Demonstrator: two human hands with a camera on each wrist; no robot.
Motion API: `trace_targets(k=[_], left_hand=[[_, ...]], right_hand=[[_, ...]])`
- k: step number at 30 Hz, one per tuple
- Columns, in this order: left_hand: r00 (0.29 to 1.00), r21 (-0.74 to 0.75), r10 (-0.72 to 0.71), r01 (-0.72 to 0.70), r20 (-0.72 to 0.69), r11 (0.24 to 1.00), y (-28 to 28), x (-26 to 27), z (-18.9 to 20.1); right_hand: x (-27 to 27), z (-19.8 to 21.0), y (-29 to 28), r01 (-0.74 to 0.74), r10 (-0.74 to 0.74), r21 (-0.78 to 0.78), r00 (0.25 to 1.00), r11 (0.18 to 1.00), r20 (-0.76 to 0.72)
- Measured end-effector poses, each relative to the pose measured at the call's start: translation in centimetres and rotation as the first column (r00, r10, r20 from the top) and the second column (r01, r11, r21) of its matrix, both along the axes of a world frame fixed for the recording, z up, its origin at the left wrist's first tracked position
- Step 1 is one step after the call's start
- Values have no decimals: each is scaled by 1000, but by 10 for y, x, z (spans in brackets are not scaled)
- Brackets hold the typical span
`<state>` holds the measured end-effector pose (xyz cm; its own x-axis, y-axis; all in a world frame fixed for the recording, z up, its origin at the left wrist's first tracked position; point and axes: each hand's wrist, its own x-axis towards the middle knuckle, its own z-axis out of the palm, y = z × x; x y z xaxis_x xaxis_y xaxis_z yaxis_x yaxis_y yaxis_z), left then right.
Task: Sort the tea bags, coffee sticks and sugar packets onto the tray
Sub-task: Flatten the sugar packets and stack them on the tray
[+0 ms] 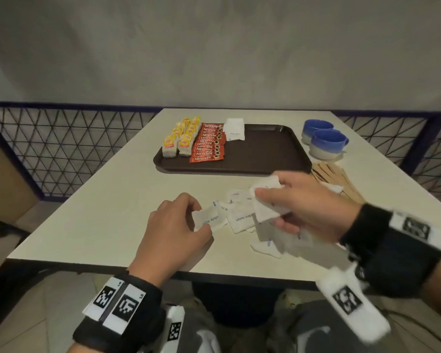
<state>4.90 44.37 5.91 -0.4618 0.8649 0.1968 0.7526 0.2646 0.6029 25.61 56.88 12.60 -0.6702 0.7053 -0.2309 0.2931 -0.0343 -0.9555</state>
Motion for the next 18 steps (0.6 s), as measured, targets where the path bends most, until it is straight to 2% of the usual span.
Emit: trace_targets(k=[2,8,11,15,16,18], left_hand=[[997,59,-11,7,77,998,-3,4,0],[944,329,-3,-112,330,938,-3,4,-4],[873,358,-121,-65,472,931,2,24,-2],[744,366,-256,17,617,931,16,58,4],[727,366,-265,20,634,930,19,61,4],[747,380,-268,22,609,925,22,64,3]], right_hand=[[13,-20,-16,36,-51,-178,996,983,-79],[25,-57,-21,179,-200,-112,956,977,-213],[29,-56,-22,151,-173,-100,949,983,-264],[34,-58,-23,119,-179,-178,907,977,-381],[35,-59,-23,115,-183,-187,895,976,-406],[35,-61,-24,102,-178,-188,876,977,-448]])
